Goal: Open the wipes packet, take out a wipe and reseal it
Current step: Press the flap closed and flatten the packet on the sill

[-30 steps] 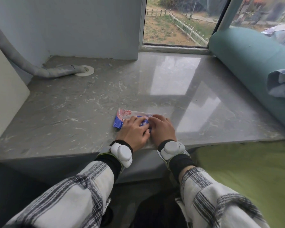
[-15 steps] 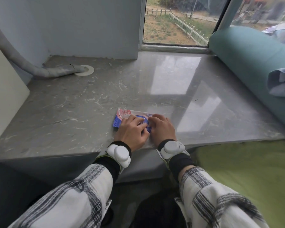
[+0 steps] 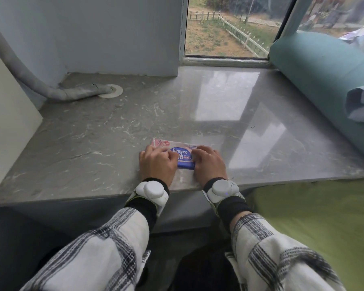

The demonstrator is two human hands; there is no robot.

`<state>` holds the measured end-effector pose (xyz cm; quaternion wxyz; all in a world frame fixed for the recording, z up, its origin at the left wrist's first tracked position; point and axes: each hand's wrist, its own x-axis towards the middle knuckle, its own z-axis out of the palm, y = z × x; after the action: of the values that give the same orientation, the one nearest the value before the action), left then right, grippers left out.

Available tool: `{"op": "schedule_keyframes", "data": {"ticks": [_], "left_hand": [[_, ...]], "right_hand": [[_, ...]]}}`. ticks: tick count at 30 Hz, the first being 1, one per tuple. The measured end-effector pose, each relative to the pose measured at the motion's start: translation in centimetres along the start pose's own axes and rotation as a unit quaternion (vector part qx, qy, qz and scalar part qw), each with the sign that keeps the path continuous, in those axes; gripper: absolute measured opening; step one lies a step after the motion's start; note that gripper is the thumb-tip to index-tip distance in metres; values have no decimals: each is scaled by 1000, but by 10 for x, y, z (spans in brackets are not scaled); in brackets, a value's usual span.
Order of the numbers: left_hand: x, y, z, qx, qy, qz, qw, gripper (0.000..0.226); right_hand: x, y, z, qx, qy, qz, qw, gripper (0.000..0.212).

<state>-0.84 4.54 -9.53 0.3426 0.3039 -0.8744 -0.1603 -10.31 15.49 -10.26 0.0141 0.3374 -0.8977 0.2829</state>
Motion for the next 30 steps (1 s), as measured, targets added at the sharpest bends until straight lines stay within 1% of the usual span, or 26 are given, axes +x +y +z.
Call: {"op": "schedule_keyframes", "data": {"ticks": [3, 5, 7, 9, 12, 14, 18, 20, 22, 27, 30], "left_hand": [[6, -6, -3, -90, 84, -85, 989, 42], [10, -9, -3, -119, 104, -168, 973, 41], [13, -12, -1, -125, 105, -232, 959, 38], [12, -15, 1, -113, 101, -234, 960, 28], [10, -16, 3, -104, 71, -216, 968, 10], [9, -14, 2, -103, 54, -218, 969, 6], [7, -9, -2, -113, 46, -211, 970, 8], [5, -7, -7, -125, 46, -215, 968, 13], [1, -7, -16, -159, 46, -219, 962, 21], [-8, -15, -34, -211, 20, -260, 942, 24], [-15, -14, -45, -219, -15, -287, 933, 26]], "right_hand": [[1, 0, -2, 72, 74, 59, 993, 26], [2, 0, -5, 114, 131, 104, 979, 24], [3, 0, -7, 129, 162, 135, 969, 22], [3, -1, -7, 116, 153, 136, 972, 22], [1, 0, -5, 90, 105, 110, 984, 24], [3, 0, -5, 81, 89, 96, 988, 29], [4, 0, -8, 95, 77, 102, 987, 33], [3, 1, -13, 135, 78, 117, 981, 32], [1, 5, -19, 179, 79, 132, 972, 32], [-8, 12, -30, 259, 63, 179, 947, 27], [-20, 11, -33, 283, 34, 198, 938, 29]]}}
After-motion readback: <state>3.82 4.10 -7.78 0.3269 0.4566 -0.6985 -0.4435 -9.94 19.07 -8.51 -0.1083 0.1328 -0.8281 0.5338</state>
